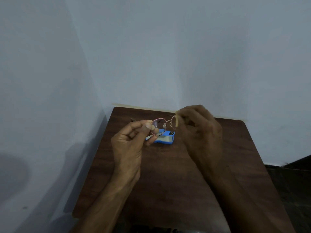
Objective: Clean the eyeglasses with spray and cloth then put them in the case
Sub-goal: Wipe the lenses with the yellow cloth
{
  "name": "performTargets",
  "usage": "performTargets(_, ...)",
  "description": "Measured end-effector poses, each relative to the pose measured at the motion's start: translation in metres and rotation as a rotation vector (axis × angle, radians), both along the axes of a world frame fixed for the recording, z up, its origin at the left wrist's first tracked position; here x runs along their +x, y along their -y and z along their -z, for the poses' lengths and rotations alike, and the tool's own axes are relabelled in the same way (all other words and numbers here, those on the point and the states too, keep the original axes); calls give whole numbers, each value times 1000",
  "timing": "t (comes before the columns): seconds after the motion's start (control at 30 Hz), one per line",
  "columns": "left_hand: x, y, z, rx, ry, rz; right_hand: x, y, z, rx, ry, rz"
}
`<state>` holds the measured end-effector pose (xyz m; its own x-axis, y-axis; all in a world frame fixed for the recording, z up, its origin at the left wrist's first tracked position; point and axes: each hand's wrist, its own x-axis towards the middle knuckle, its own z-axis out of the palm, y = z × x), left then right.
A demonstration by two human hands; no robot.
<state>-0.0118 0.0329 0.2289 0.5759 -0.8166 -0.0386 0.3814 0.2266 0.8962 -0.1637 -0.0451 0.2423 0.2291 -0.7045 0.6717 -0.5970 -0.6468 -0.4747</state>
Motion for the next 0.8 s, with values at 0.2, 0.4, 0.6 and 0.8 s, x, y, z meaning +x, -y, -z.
performTargets(0.2,5,-1,2,-4,89,-27,10,-4,3,10,-42,-63)
performTargets(0.4,5,0,1,-5,105,-33,6,10,2,47,29,21)
performTargets(0.6,3,2,3,15,-53,-44,14,-20,17,29,4,-88)
performTargets(0.8,0,4,3,17,-220,-40,9,-2,16,-31,70,-20)
